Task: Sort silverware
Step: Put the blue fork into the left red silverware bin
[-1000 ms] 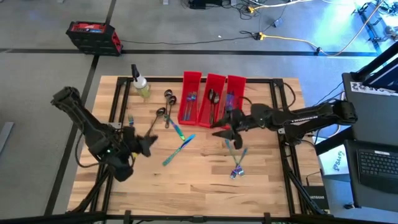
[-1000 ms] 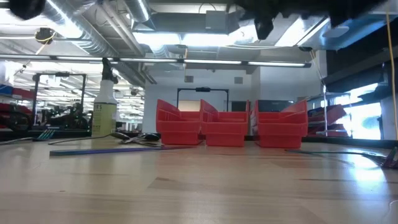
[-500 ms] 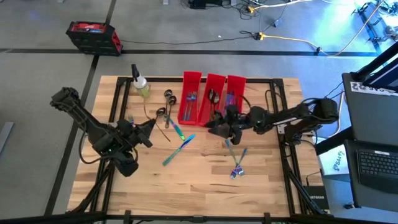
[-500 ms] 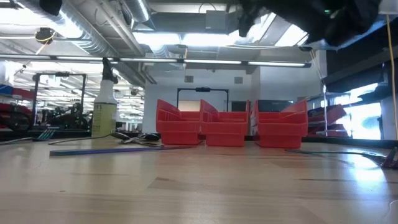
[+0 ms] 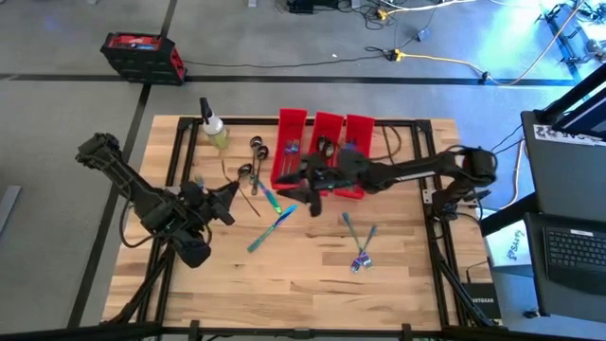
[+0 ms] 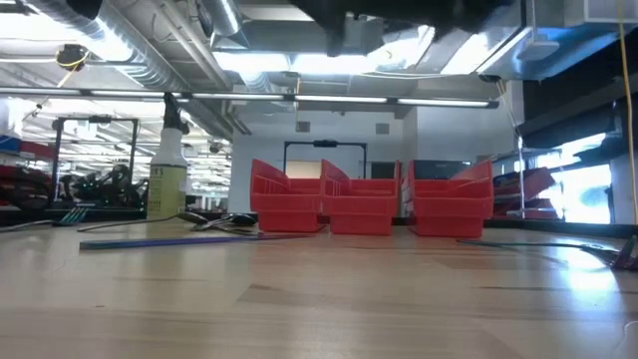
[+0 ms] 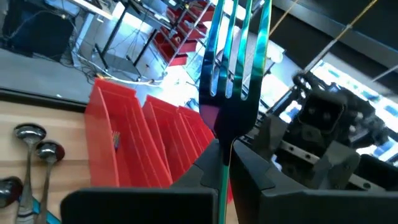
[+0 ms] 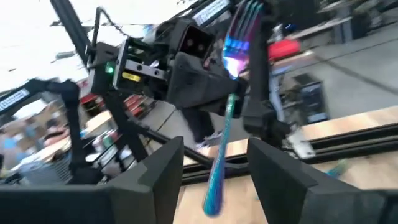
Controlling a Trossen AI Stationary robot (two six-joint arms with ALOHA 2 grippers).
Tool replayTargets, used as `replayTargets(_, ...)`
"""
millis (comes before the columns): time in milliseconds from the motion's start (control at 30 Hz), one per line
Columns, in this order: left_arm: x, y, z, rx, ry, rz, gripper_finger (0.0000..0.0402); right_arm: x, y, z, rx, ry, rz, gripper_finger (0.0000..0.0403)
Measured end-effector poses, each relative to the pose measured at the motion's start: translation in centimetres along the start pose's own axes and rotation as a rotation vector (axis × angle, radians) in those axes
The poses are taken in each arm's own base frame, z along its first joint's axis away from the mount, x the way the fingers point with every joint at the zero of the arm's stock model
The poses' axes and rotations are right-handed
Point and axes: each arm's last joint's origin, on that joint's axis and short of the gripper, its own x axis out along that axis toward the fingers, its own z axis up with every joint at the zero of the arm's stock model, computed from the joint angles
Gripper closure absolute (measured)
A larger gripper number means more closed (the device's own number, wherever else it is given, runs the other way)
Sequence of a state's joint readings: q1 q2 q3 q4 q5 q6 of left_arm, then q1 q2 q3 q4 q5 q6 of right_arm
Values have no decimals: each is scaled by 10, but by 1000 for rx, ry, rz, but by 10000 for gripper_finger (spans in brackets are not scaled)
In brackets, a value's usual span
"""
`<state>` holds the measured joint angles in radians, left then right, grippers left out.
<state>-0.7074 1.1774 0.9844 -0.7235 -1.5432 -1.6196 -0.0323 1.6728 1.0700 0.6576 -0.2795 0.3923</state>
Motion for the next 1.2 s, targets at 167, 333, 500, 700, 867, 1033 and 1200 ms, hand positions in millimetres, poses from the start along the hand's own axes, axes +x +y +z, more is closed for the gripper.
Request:
replayTargets(167,1,-7,-1,37,47,-3,401,33,-15,0,33,95,38,239)
replayTargets(333,1,-17,-1,100,90,-27,401,55,-34,-7,147,134,144,207)
replayTargets(500,2,-23,-1,160,128,-49,401,63,-32,-3,143,122,191,158)
replayTargets(700,5,-23,-2,175,147,-50,401,64,-32,0,151,108,194,138)
replayTargets(867,12,-23,-2,165,167,-40,401,68,-33,-6,156,106,193,158)
replayTargets(1033,18,-28,1,174,167,-51,401,68,-33,-5,143,82,188,177)
replayTargets(1200,24,-32,2,190,181,-69,401,67,-33,-5,130,83,187,212)
